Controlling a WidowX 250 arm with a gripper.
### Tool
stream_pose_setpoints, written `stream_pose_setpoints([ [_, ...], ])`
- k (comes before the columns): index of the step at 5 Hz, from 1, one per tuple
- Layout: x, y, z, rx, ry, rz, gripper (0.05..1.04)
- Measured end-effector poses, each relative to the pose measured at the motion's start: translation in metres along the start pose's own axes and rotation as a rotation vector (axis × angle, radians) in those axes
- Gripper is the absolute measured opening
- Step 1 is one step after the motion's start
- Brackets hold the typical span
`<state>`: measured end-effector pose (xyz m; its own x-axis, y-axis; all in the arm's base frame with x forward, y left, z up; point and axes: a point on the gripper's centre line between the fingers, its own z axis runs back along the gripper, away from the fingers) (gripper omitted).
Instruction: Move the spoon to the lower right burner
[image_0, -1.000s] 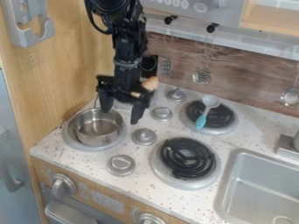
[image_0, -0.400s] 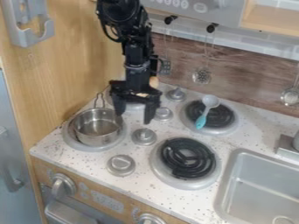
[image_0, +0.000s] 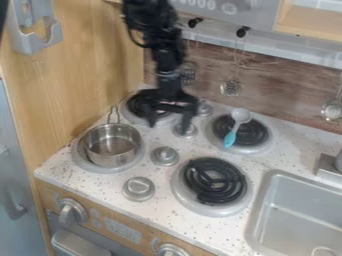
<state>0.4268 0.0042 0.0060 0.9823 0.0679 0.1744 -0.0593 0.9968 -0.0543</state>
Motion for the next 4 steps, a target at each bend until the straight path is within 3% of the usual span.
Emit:
stream_pose_setpoints([
  [1,0.01,-0.041,-0.014,-0.007,-0.101,-0.026,0.998],
  [3,0.025,-0.062,-0.034,-0.035,-0.16,-0.009,0.998],
  [4,0.04,-0.078,-0.044,-0.022,-0.189,-0.038,0.998],
])
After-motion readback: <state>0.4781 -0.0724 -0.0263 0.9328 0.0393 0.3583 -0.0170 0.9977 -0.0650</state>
